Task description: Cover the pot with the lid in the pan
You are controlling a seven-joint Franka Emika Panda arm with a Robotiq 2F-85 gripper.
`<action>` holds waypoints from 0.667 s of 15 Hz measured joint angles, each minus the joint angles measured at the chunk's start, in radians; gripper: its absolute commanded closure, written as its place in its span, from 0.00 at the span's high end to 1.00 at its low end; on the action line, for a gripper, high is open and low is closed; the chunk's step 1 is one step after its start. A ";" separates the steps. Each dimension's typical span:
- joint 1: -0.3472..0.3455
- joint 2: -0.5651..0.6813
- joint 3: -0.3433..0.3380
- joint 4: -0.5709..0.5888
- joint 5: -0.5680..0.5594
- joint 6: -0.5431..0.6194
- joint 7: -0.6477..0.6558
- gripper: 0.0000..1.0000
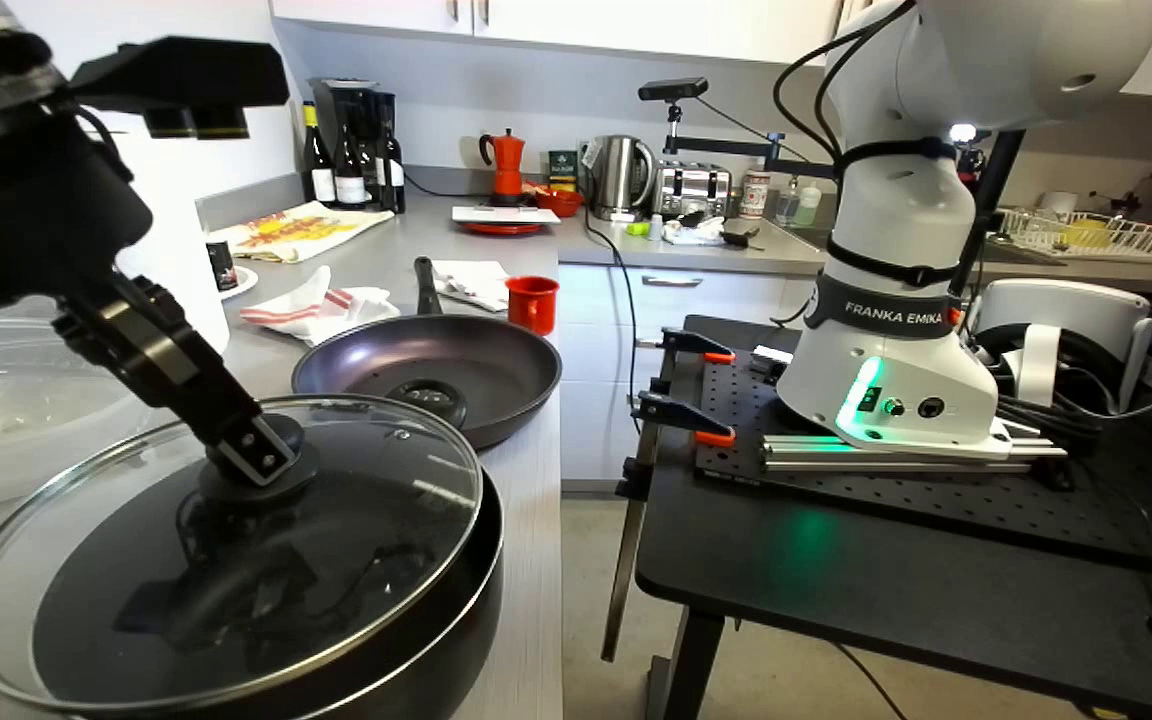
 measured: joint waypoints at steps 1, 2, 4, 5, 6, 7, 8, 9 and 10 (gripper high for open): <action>-0.006 0.000 0.000 0.000 0.004 0.000 -0.005 0.25; -0.011 0.000 0.000 0.000 0.008 0.000 -0.010 0.25; -0.015 0.002 0.000 0.000 0.011 -0.001 -0.013 0.25; -0.015 0.004 0.000 0.000 0.011 -0.001 -0.013 0.25; -0.015 0.006 0.000 0.000 0.011 -0.001 -0.013 0.25; -0.014 0.009 0.000 0.000 0.011 -0.002 -0.013 0.25; -0.013 0.014 0.000 0.000 0.011 -0.003 -0.013 0.25; -0.011 0.018 0.000 0.000 0.011 -0.003 -0.013 0.25; -0.009 0.024 -0.001 0.000 0.011 -0.005 -0.013 0.25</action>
